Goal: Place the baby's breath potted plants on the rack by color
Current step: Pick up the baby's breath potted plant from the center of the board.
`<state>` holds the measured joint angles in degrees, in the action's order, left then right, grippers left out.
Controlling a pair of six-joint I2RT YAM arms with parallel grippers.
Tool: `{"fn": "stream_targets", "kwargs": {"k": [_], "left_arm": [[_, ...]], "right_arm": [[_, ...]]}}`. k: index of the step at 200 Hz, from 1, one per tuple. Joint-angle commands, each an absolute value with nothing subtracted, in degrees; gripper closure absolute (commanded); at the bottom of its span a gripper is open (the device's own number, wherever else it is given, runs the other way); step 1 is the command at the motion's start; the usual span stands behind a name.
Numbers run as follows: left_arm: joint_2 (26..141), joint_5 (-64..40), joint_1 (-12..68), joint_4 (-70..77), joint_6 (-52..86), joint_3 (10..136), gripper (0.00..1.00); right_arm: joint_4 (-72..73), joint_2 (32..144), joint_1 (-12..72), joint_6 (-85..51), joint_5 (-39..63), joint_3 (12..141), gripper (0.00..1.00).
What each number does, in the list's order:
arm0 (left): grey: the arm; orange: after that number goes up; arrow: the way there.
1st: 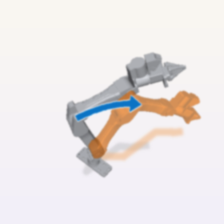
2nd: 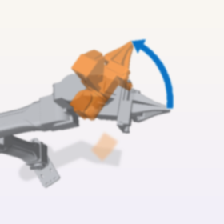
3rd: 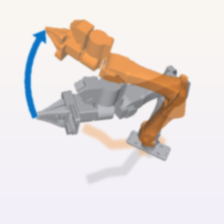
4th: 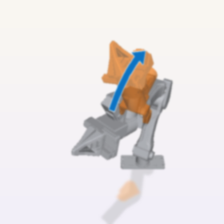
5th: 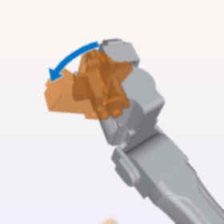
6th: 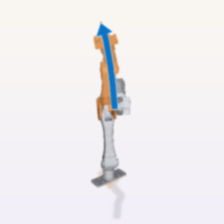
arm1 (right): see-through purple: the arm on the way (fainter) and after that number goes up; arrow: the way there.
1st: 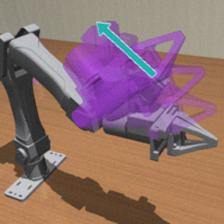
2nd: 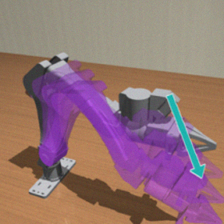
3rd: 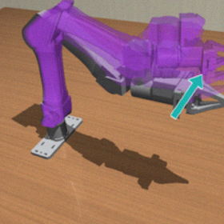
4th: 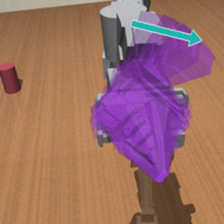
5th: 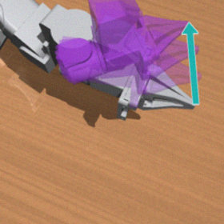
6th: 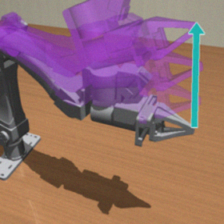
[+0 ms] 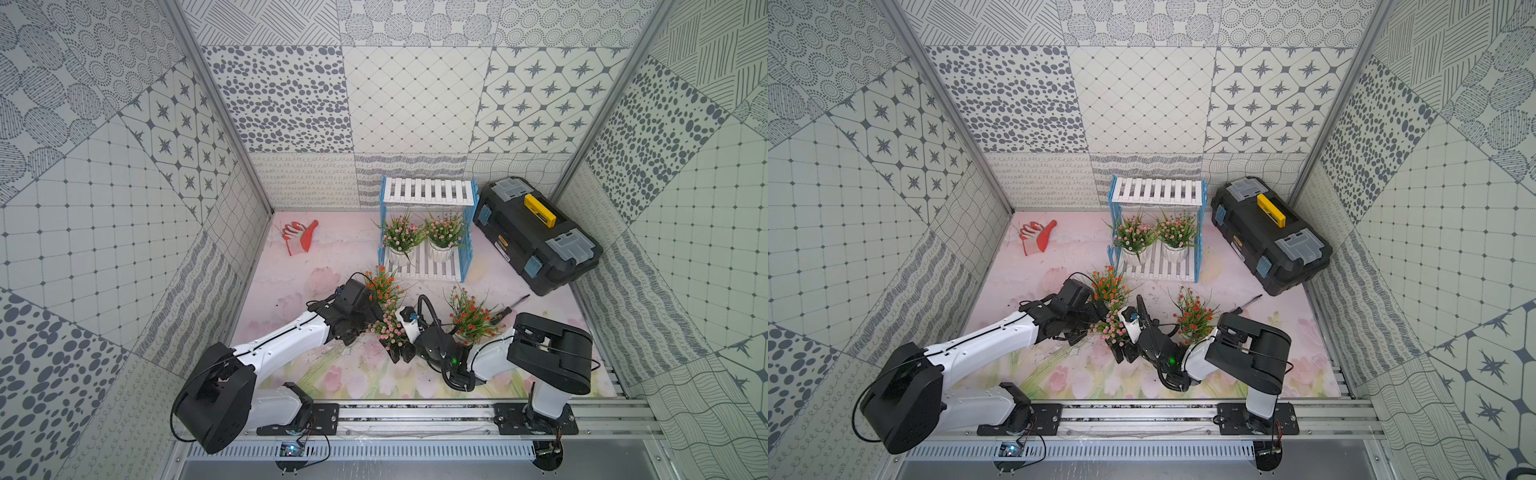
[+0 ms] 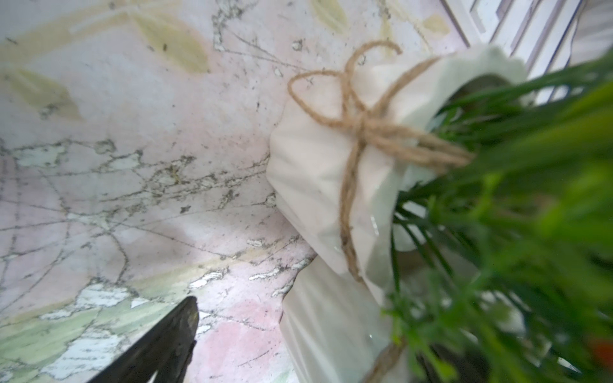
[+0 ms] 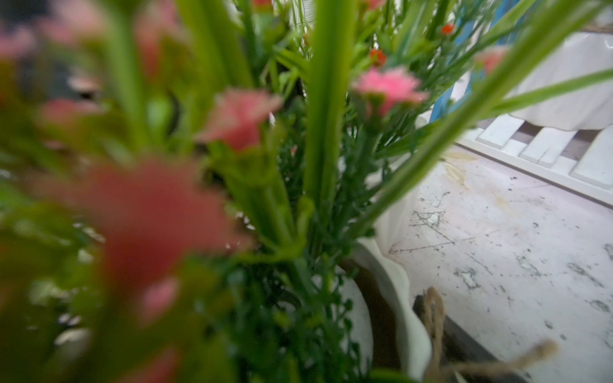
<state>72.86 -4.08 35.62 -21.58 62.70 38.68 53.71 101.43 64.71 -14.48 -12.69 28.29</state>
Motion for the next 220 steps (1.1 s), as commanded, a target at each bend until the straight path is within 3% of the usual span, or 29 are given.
{"fn": "stream_targets", "kwargs": {"k": [1,77,220], "left_arm": [[72.6,-5.0,35.8,-22.8,62.2,38.3,0.03],[71.6,-4.9,35.8,-22.7,62.3,37.5,0.03],[71.5,-4.9,35.8,-22.5,62.2,37.3,0.03]], "right_arm": [[60.8,102.7,63.6,-14.8,-13.4,30.6,0.02],[64.1,105.3,62.9,-14.7,-13.4,33.0,0.02],[56.6,108.5,62.8,-14.7,-16.1,35.3,0.02]]}}
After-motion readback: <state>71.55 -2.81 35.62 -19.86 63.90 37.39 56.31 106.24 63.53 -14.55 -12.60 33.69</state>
